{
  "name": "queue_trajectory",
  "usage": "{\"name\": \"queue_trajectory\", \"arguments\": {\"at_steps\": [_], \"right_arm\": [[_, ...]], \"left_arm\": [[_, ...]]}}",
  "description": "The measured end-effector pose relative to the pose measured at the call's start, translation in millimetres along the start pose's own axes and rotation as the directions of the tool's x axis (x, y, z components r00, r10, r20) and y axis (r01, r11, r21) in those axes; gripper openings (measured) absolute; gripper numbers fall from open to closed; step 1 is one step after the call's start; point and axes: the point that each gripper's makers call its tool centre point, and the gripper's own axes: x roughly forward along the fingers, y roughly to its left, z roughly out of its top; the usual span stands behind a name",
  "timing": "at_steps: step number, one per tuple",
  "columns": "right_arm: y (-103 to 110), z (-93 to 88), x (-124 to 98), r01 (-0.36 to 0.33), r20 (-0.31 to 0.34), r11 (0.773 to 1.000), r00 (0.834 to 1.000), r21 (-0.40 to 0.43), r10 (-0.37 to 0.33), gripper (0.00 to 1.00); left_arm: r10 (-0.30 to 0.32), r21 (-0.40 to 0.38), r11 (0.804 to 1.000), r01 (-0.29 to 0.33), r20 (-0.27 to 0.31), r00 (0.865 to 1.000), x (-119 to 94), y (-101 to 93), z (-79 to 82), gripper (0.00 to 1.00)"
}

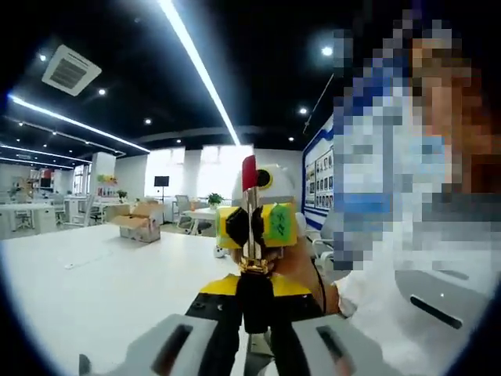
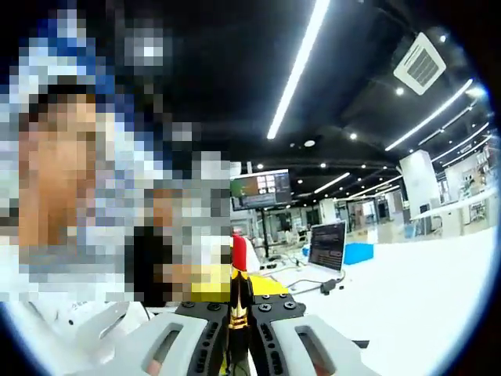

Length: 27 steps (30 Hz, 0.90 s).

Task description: Unscrew the lipstick cap, remove the lipstick, and put the cap back on the lipstick

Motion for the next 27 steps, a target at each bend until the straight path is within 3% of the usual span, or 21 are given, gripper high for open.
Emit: {"name": "queue_trajectory", "arguments": {"at_steps": [12,17,27], "right_arm": [[-14.7,-0.6,1.1,0.094,-0.006,0.994,0.995,-0.062,-0.095,0.06],[-23.1,-2.4,0.9,0.142,-0.016,0.984,0.989,-0.106,-0.144,0.06],[-36.4,-1.5,-1.2,0.216,-0.005,0.966,0.976,-0.143,-0.219,0.06]], "left_arm": [[0.100,0.048,0.994,-0.100,-0.015,0.995,-3.6,16.9,-1.3,0.13],[0.198,0.126,0.973,-0.191,-0.042,0.979,-5.8,30.3,-4.5,0.13],[0.291,0.162,0.946,-0.282,-0.034,0.956,-4.6,42.4,-5.9,0.13]]}}
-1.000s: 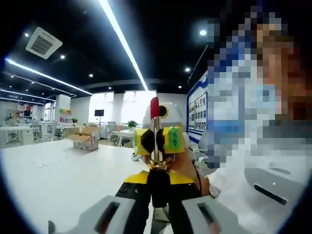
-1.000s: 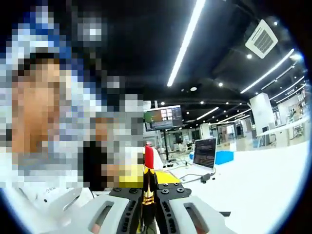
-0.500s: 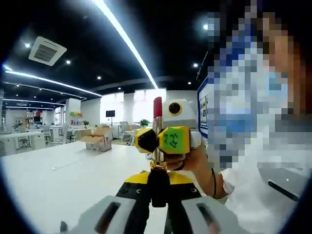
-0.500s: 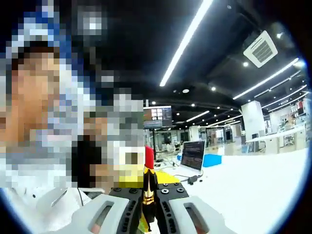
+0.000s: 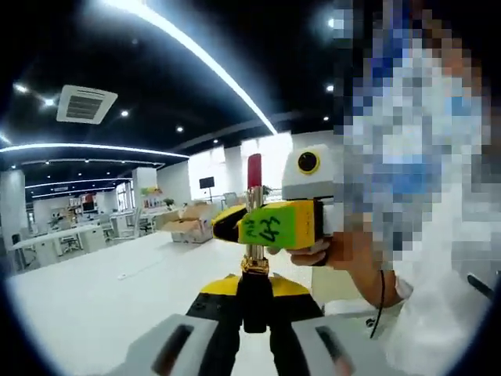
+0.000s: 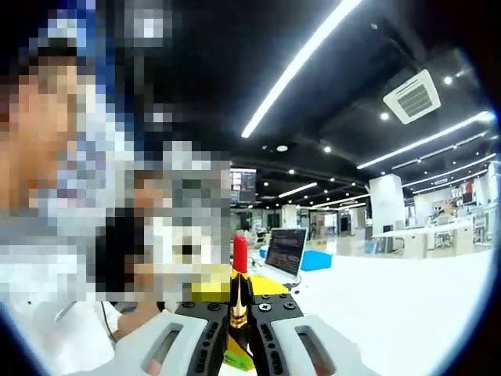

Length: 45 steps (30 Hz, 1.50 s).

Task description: Unscrew the lipstick cap, remove the lipstick, and put the cap back on the lipstick

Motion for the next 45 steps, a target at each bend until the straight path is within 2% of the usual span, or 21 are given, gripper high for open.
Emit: {"name": "queue_trajectory", "arguments": {"at_steps": [12,18,23,28,33,35,36,39,42,45], "right_arm": [[-10.4,1.4,1.6,0.071,0.033,0.997,0.997,-0.014,-0.071,0.06],[-14.5,0.0,4.5,0.114,0.048,0.993,0.993,-0.041,-0.112,0.06],[-18.0,3.7,4.8,0.157,0.090,0.986,0.984,-0.052,-0.152,0.06],[-17.6,5.4,5.7,0.184,0.108,0.980,0.979,-0.077,-0.175,0.06],[-17.7,6.4,4.3,0.180,0.107,0.981,0.979,-0.077,-0.171,0.06],[-17.8,7.0,3.2,0.172,0.105,0.983,0.981,-0.068,-0.165,0.06],[-17.9,8.3,1.7,0.170,0.103,0.983,0.981,-0.064,-0.163,0.06],[-19.1,9.8,-1.0,0.154,0.089,0.986,0.985,-0.060,-0.149,0.06],[-18.0,7.9,-2.0,0.120,0.068,0.992,0.991,-0.030,-0.118,0.06],[-12.8,6.6,-2.3,0.074,0.054,0.997,0.996,0.004,-0.074,0.06]], "left_arm": [[0.126,0.023,0.992,-0.127,0.009,0.992,3.4,13.3,0.2,0.13],[0.205,0.073,0.976,-0.204,0.005,0.979,2.8,21.9,-1.2,0.13],[0.274,0.110,0.955,-0.276,0.030,0.961,2.2,27.2,2.3,0.13],[0.310,0.131,0.940,-0.315,0.052,0.949,1.8,29.9,4.5,0.13],[0.302,0.129,0.943,-0.307,0.055,0.952,1.6,28.7,5.7,0.13],[0.284,0.123,0.949,-0.289,0.051,0.957,1.4,26.7,6.0,0.14],[0.247,0.089,0.964,-0.251,0.049,0.968,2.1,21.8,6.2,0.15],[0.162,0.034,0.986,-0.163,0.036,0.986,1.5,14.1,7.1,0.23],[0.107,0.019,0.994,-0.107,-0.001,0.994,1.3,11.6,1.5,0.38],[0.035,0.021,0.999,-0.035,-0.034,0.999,1.4,4.2,-5.6,0.47]]}}
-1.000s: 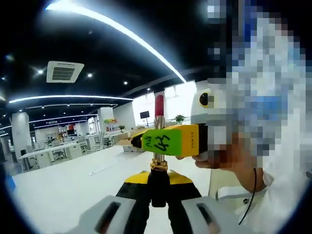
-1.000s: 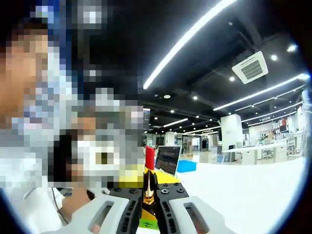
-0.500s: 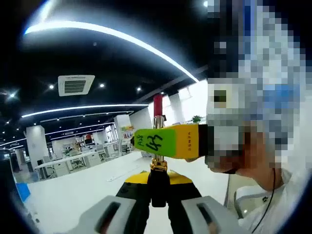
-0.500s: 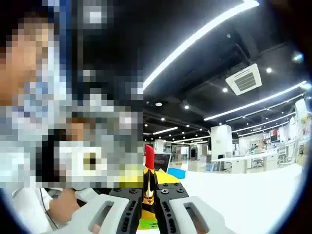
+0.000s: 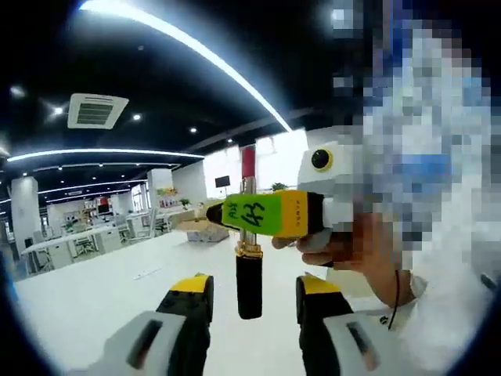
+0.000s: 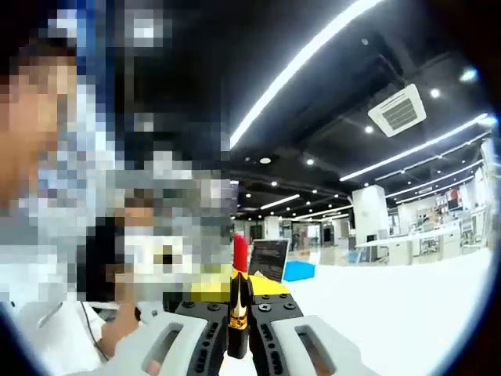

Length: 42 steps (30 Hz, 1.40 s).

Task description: Unscrew the lipstick cap, remove the lipstick, and put the cap back on the lipstick

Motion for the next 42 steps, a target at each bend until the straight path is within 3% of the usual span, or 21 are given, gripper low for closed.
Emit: {"name": "queue_trajectory", "arguments": {"at_steps": [4,6,8,13,23,29,42], "right_arm": [[11.7,-7.6,0.3,-0.067,-0.045,0.997,0.997,0.030,0.068,0.06],[23.4,-12.6,0.0,-0.136,-0.069,0.989,0.988,0.066,0.140,0.06],[27.2,-11.4,0.7,-0.162,-0.061,0.983,0.984,0.086,0.168,0.06],[36.5,-12.0,0.5,-0.244,-0.032,0.953,0.967,0.180,0.254,0.06],[45.2,-7.8,-0.4,-0.311,0.006,0.919,0.948,0.244,0.319,0.06],[55.1,-11.9,-1.5,-0.339,-0.013,0.913,0.936,0.230,0.351,0.06],[64.5,-17.7,-0.7,-0.367,-0.025,0.897,0.923,0.246,0.384,0.06]], "left_arm": [[-0.162,-0.061,0.985,0.162,0.006,0.987,-5.7,-19.5,-1.2,0.53],[-0.240,-0.086,0.966,0.243,0.040,0.970,-10.4,-30.2,3.9,0.52],[-0.312,-0.116,0.940,0.320,0.083,0.946,-16.7,-39.7,11.9,0.50],[-0.364,-0.152,0.912,0.381,0.133,0.922,-23.5,-43.1,19.8,0.40],[-0.416,-0.183,0.883,0.433,0.126,0.901,-20.2,-50.8,12.3,0.27],[-0.442,-0.206,0.862,0.463,0.139,0.886,-23.2,-54.5,14.5,0.22],[-0.465,-0.231,0.845,0.483,0.129,0.876,-25.1,-60.3,11.4,0.15]]}}
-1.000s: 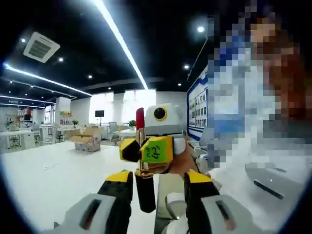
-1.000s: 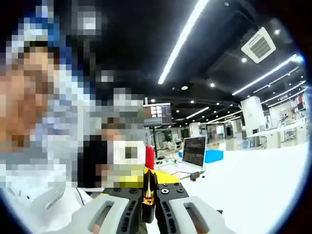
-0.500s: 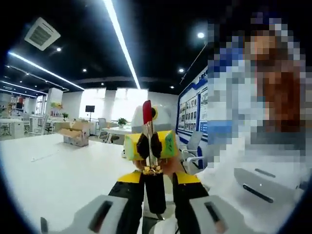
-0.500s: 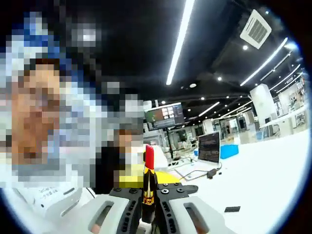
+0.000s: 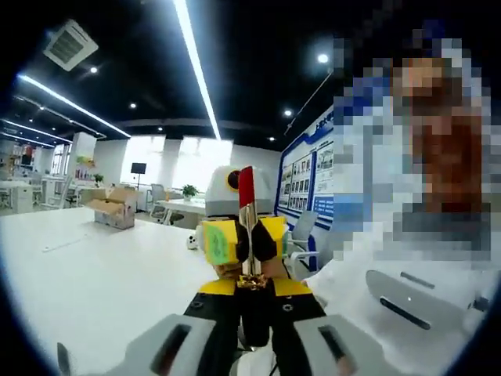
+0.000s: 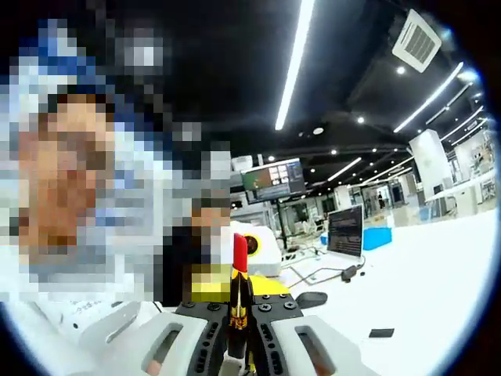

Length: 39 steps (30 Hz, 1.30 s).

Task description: Unscrew the lipstick cap, remove the lipstick, and put the cap back on the lipstick

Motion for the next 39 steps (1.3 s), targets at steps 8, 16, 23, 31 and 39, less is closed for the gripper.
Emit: {"name": "queue_trajectory", "arguments": {"at_steps": [8,16,23,31,39], "right_arm": [[-2.2,1.4,-0.4,0.027,-0.004,0.999,1.000,-0.024,-0.027,0.06],[-3.1,3.4,-2.3,0.042,-0.001,0.999,0.999,-0.035,-0.042,0.06],[-11.8,4.8,-3.6,0.079,0.000,0.996,0.997,-0.050,-0.079,0.06],[-25.0,4.6,-4.2,0.172,-0.007,0.979,0.985,-0.111,-0.174,0.06],[-34.8,7.6,-7.4,0.226,0.017,0.967,0.974,-0.116,-0.226,0.06]], "left_arm": [[0.041,0.013,0.999,-0.041,0.002,0.999,-0.5,4.5,1.4,0.15],[0.054,0.025,0.998,-0.054,0.004,0.999,-0.4,6.4,3.3,0.14],[0.115,0.054,0.992,-0.115,-0.004,0.993,-2.7,16.1,3.1,0.14],[0.219,0.107,0.970,-0.217,-0.013,0.976,-6.4,33.5,2.9,0.14],[0.320,0.162,0.936,-0.313,-0.015,0.947,-8.5,44.8,5.1,0.14]]}}
